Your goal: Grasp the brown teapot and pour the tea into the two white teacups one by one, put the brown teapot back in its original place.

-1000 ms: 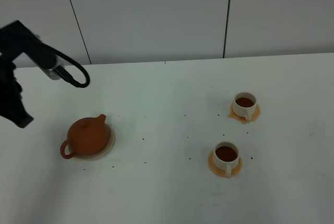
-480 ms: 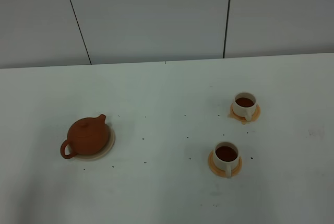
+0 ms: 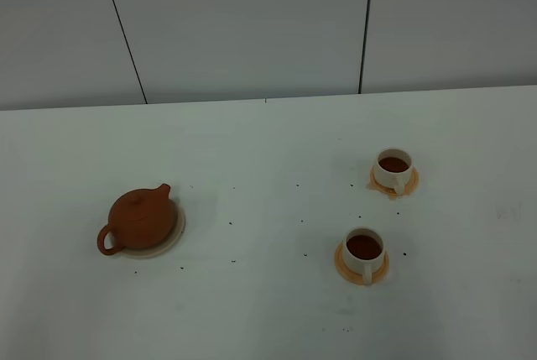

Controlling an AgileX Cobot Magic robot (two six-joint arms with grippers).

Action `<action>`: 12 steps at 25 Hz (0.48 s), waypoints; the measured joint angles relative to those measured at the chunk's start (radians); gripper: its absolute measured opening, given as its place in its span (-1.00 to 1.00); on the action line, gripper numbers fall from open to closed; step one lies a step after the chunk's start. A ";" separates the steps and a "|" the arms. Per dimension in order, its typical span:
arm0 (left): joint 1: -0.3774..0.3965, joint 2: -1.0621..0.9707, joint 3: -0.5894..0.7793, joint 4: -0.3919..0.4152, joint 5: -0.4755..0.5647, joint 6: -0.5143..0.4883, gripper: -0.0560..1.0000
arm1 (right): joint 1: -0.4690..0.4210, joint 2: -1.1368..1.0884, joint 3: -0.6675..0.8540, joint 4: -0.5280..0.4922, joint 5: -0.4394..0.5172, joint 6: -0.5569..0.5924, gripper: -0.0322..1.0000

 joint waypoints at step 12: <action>0.000 -0.279 0.344 -0.149 0.000 -0.087 -0.51 | 0.000 0.000 0.000 0.000 0.000 0.000 -0.47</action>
